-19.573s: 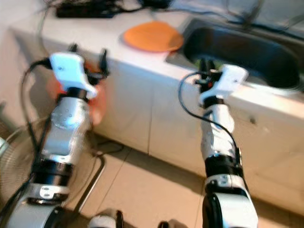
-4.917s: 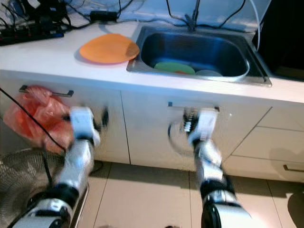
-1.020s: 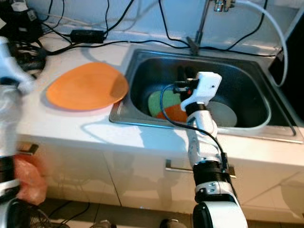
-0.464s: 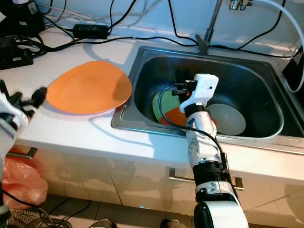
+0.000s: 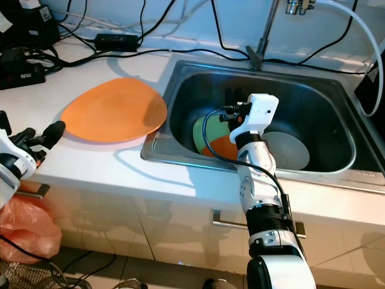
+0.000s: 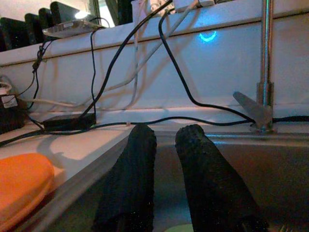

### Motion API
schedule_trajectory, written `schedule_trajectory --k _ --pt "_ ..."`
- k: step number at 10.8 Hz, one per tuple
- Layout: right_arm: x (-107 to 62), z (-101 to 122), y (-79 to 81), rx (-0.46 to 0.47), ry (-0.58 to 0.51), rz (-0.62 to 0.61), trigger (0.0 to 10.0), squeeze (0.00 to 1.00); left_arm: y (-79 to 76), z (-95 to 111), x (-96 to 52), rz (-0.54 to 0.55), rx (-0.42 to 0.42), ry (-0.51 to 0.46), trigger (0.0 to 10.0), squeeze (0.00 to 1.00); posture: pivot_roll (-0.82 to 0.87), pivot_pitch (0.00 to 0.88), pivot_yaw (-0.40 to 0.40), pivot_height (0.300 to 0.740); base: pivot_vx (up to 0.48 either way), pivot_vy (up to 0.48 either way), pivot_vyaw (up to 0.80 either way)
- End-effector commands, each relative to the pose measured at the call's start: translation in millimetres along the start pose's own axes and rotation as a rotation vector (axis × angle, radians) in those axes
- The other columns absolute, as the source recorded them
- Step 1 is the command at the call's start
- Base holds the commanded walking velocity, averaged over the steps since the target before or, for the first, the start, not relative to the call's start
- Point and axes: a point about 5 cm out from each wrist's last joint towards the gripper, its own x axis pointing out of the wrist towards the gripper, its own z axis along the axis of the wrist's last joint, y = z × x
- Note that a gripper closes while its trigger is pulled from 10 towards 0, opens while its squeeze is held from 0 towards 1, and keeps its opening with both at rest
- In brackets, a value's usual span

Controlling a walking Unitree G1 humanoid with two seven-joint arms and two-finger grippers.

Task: Kitchen organization

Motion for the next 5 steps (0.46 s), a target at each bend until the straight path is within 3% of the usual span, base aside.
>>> schedule_trajectory --k 1,3,5 --pt "-3.5 -2.4 -2.5 0.001 0.009 -0.001 10.0 0.00 -3.9 3.0 -1.1 -0.004 -0.029 0.003 10.0 0.00 0.11 0.083 -0.050 0.740 0.000 0.000 0.00" --pt "-2.9 -3.3 1.4 0.006 0.011 0.008 10.0 0.00 -24.4 3.5 11.4 -0.061 -0.171 0.042 10.0 0.00 0.11 0.090 -0.048 0.740 0.000 0.000 0.00" --pt "-4.4 -2.9 1.2 0.006 0.009 0.009 10.0 0.00 -32.2 4.9 16.9 -0.073 -0.220 0.095 10.0 0.00 0.10 0.097 -0.042 0.740 0.000 0.000 0.00"
